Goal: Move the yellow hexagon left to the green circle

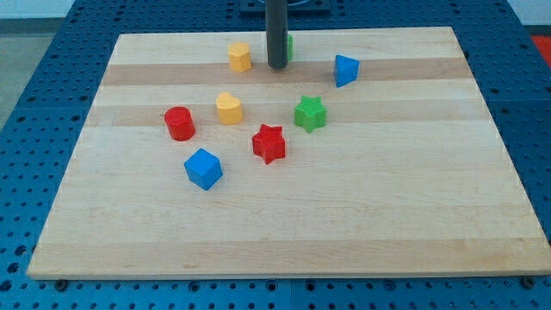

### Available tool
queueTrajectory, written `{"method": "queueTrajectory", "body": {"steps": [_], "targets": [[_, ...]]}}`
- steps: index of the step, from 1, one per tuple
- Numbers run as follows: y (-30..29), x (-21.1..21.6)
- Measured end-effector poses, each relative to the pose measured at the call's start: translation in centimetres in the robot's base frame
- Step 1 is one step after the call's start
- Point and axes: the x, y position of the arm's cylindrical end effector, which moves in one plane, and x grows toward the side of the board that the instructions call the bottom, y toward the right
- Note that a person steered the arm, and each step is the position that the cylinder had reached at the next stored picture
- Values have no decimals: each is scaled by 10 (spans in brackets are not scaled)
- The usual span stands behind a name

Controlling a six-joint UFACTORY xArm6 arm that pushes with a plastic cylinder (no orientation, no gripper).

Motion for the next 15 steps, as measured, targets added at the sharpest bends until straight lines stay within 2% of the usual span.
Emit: {"method": "queueTrajectory", "body": {"steps": [1,3,4,11,15], "targets": [[-2,4],[-43,41],[-60,43],[-94,43],[-83,7]]}}
